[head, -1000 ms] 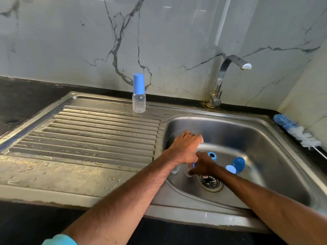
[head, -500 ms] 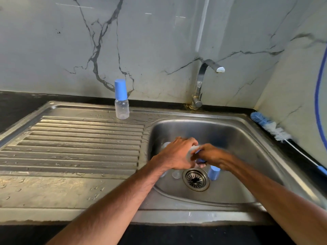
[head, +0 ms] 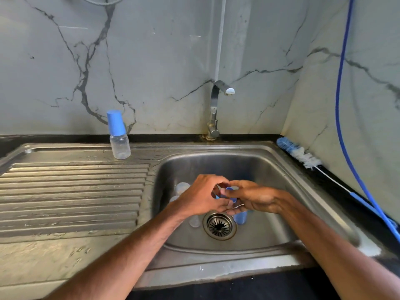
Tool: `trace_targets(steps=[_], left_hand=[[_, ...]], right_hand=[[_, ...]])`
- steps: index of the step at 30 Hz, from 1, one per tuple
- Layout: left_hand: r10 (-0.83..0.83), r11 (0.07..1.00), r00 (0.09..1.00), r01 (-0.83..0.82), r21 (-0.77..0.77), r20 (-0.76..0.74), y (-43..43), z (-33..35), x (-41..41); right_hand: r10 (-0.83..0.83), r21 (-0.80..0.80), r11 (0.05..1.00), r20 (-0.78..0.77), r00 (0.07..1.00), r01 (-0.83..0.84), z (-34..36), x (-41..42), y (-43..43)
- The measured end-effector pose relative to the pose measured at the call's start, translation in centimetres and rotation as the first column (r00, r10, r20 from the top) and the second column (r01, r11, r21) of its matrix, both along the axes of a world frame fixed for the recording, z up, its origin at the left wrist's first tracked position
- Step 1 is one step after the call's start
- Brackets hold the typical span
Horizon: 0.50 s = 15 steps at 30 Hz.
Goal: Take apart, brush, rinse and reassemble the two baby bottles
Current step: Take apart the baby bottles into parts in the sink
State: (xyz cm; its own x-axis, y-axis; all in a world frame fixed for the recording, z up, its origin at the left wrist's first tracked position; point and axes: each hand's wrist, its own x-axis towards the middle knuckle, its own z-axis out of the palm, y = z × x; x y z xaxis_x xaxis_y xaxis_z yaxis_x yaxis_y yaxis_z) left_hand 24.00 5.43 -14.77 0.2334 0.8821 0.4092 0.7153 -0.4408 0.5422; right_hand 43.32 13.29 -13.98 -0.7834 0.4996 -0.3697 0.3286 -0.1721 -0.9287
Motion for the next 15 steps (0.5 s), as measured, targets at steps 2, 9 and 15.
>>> trace_targets(steps=[2, 9, 15], left_hand=[[0.034, 0.999, 0.999, -0.034, -0.019, -0.008, 0.1, -0.2, -0.2], [0.121, 0.988, 0.992, -0.122, -0.093, -0.021, 0.6, -1.0, -0.8], [0.142, 0.977, 0.99, -0.138, -0.161, 0.014, 0.1, -1.4, -0.6]], right_hand=[[-0.025, 0.014, 1.0, 0.002, 1.0, 0.025, 0.6, 1.0, 0.5], [-0.381, 0.745, 0.665, 0.279, 0.881, 0.052, -1.8, 2.7, 2.1], [-0.387, 0.776, 0.533, 0.578, 0.718, -0.338, -3.7, 0.3, 1.4]])
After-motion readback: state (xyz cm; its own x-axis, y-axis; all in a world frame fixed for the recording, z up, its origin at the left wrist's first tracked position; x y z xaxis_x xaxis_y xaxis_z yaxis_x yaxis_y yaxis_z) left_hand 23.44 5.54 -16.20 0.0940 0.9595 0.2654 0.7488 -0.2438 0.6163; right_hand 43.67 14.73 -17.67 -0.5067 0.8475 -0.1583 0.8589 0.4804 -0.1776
